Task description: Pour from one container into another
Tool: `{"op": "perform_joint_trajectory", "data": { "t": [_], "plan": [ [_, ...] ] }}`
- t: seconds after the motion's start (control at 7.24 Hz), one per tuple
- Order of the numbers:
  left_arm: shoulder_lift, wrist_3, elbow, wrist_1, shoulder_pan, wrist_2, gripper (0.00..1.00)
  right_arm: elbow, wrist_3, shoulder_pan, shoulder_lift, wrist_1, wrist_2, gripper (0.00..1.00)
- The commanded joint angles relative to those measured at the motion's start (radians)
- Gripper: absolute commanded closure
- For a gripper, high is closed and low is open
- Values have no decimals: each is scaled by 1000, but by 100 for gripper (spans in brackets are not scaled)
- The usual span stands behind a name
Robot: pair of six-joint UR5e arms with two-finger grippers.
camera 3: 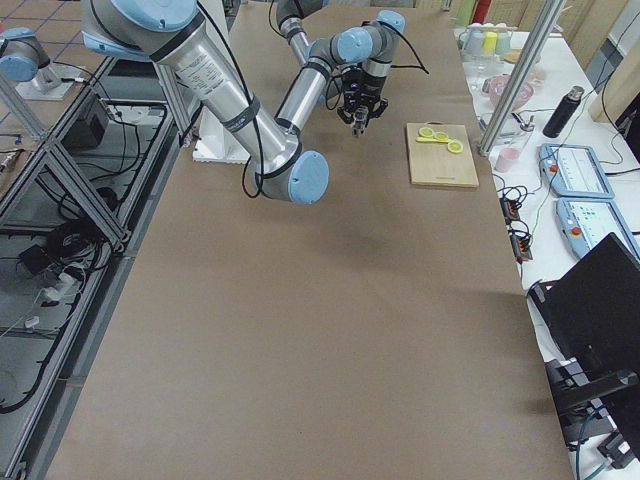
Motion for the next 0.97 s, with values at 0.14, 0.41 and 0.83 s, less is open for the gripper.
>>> {"op": "perform_joint_trajectory", "data": {
  "t": [0.14, 0.41, 0.83],
  "plan": [
    [0, -1, 0, -6, 0, -2, 100, -18, -44, -20, 16, -55, -33, 100],
    [0, -1, 0, -6, 0, 0, 100, -65, -85, -27, 64, -100, -43, 100],
    [0, -1, 0, -6, 0, 0, 100, -72, -107, -30, 81, -139, -65, 100]
  ]
}}
